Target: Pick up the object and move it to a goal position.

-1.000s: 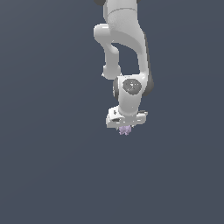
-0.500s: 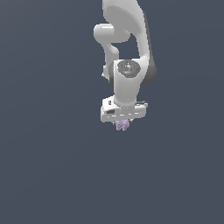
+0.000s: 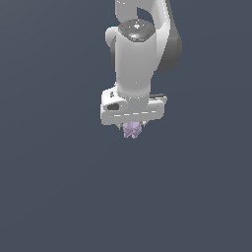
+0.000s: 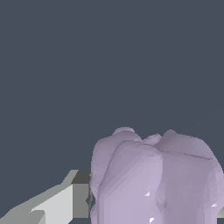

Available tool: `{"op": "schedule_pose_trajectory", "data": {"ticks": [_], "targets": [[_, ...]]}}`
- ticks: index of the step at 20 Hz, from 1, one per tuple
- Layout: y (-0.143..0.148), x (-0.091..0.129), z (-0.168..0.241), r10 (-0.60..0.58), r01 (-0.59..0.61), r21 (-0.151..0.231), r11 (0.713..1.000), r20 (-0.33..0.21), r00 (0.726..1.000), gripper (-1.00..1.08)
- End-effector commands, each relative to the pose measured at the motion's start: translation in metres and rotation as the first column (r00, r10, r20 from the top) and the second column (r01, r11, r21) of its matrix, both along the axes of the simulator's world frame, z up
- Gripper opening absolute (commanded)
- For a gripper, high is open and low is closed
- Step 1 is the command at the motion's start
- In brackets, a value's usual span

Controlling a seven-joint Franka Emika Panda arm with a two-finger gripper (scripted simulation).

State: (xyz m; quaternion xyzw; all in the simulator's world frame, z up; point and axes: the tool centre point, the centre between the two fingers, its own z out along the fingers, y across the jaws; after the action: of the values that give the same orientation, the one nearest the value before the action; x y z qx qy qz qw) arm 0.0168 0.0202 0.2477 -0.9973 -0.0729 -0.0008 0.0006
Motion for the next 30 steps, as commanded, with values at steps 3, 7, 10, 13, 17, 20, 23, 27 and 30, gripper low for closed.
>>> {"op": "schedule_pose_trajectory", "data": {"ticks": [3,7,10,13,17,20,23,27,30], "targets": [[-0.013,0.010,0.046,0.000,0.000,0.000,1.000,-0.001,1.000,-1.00],[-0.023,0.018,0.084,0.000,0.000,0.000,1.000,-0.001,1.000,-1.00],[-0.030,0.024,0.108,0.000,0.000,0.000,1.000,-0.001,1.000,-1.00],[-0.036,0.030,0.130,0.000,0.000,0.000,1.000,-0.001,1.000,-1.00],[-0.043,0.036,0.156,0.000,0.000,0.000,1.000,-0.001,1.000,-1.00],[-0.048,0.041,0.172,0.000,0.000,-0.001,1.000,-0.001,1.000,-1.00],[-0.052,0.045,0.187,0.000,0.000,-0.001,1.000,-0.001,1.000,-1.00],[-0.057,0.049,0.205,0.000,0.000,-0.001,1.000,-0.001,1.000,-1.00],[-0.060,0.053,0.216,0.000,0.000,-0.001,1.000,-0.001,1.000,-1.00]]}}
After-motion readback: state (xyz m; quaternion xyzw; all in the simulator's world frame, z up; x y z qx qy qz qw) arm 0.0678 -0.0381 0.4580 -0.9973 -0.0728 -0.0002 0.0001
